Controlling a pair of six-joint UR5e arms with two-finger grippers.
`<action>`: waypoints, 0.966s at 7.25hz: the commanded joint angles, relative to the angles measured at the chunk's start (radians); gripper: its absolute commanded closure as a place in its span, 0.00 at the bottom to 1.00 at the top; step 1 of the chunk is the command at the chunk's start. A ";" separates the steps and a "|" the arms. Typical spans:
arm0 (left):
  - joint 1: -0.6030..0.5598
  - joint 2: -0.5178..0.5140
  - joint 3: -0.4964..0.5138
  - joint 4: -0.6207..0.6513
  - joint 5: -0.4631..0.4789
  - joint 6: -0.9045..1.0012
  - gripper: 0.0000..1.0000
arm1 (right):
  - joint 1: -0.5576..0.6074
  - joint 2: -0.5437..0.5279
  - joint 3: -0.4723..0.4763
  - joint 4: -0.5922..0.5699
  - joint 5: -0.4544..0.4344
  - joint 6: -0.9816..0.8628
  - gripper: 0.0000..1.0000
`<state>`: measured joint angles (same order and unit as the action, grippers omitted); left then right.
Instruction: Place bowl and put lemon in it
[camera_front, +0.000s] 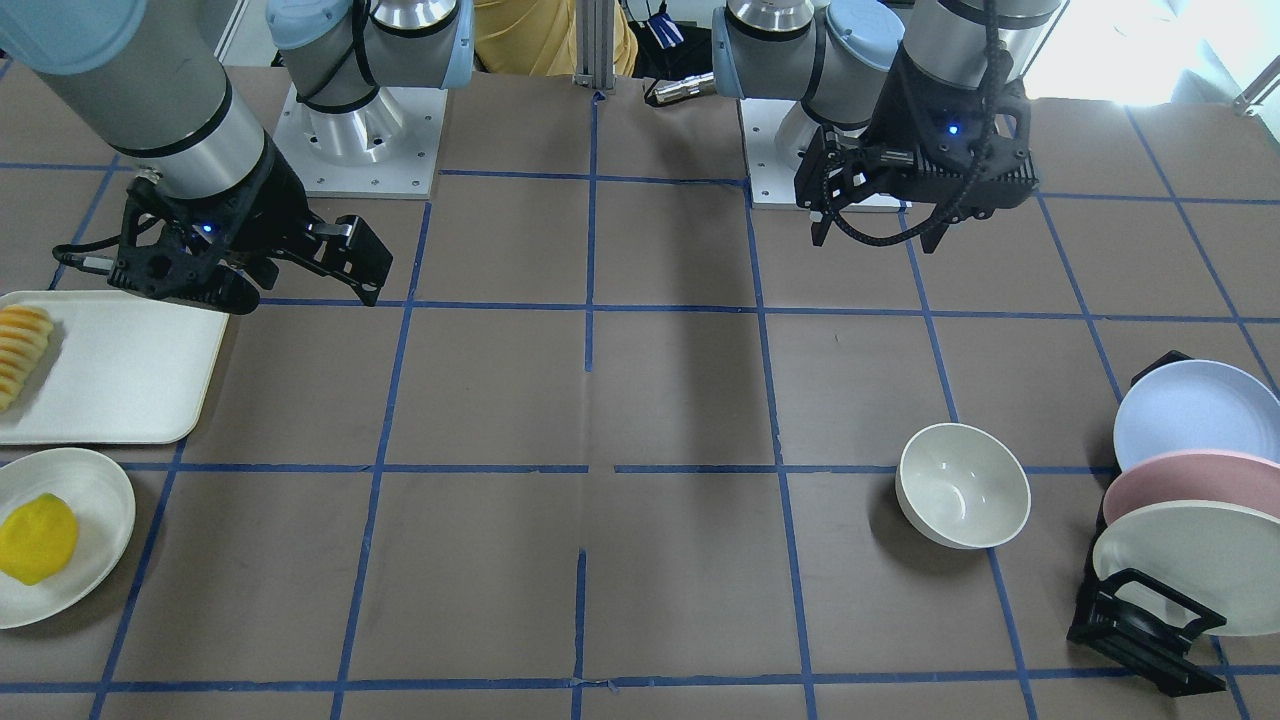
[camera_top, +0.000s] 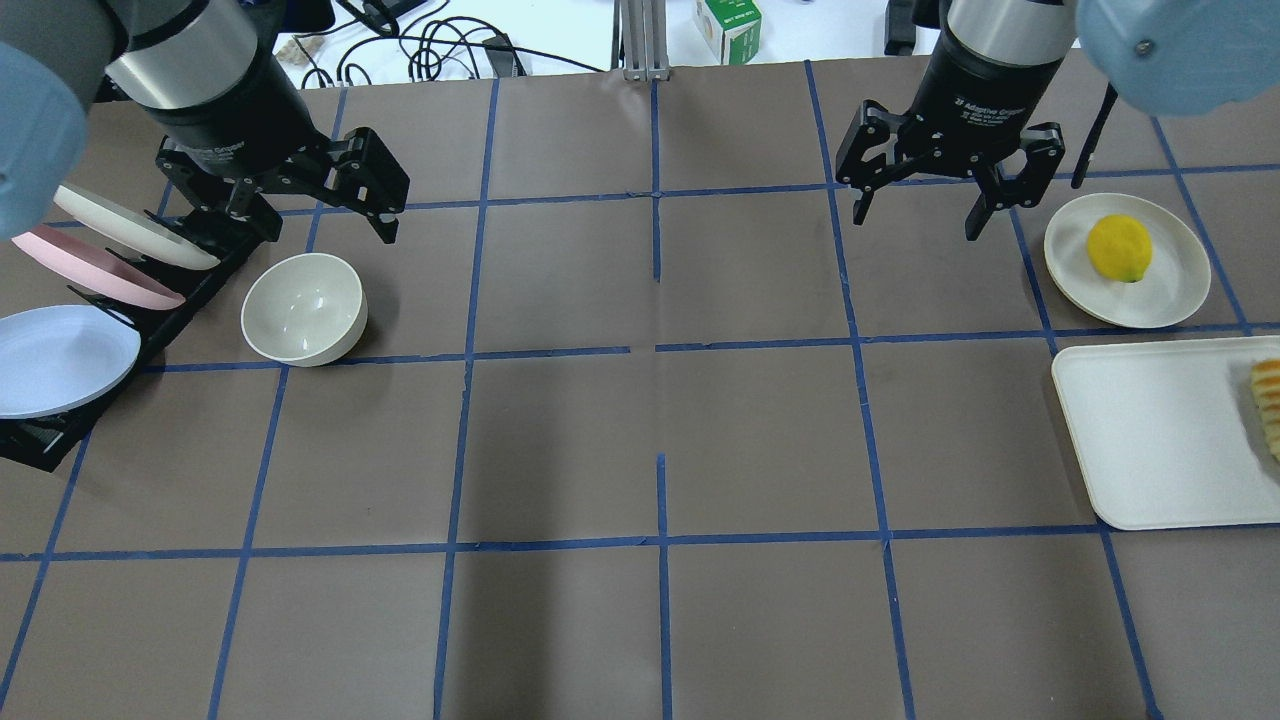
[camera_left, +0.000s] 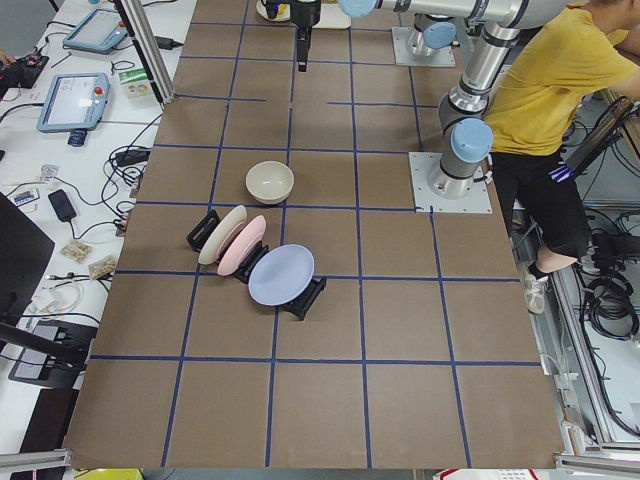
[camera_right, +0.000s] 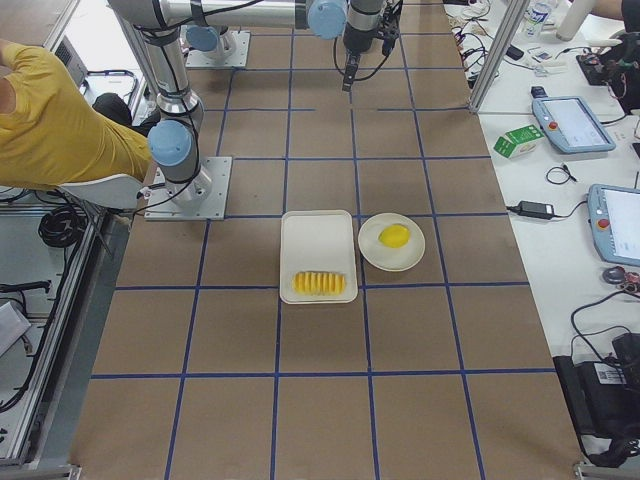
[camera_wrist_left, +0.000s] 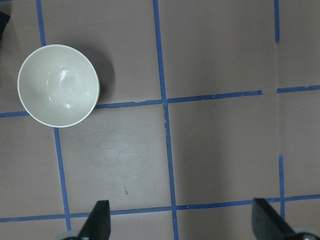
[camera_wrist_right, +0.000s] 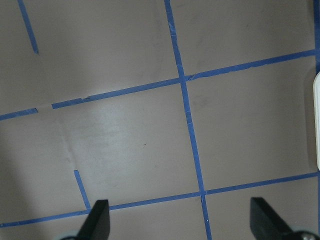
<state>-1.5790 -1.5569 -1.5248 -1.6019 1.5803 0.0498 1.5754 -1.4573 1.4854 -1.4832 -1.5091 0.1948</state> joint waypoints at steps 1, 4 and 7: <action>-0.006 -0.008 0.002 -0.012 0.003 -0.014 0.00 | 0.000 0.000 0.007 0.000 -0.002 0.000 0.00; 0.058 -0.032 -0.093 -0.007 0.006 0.031 0.00 | -0.009 0.006 0.007 -0.003 0.003 -0.014 0.00; 0.264 -0.201 -0.170 0.235 0.007 0.213 0.00 | -0.057 0.014 0.013 -0.012 -0.005 -0.014 0.00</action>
<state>-1.3852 -1.6966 -1.6793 -1.4246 1.5828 0.1854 1.5307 -1.4481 1.4944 -1.4879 -1.5114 0.1820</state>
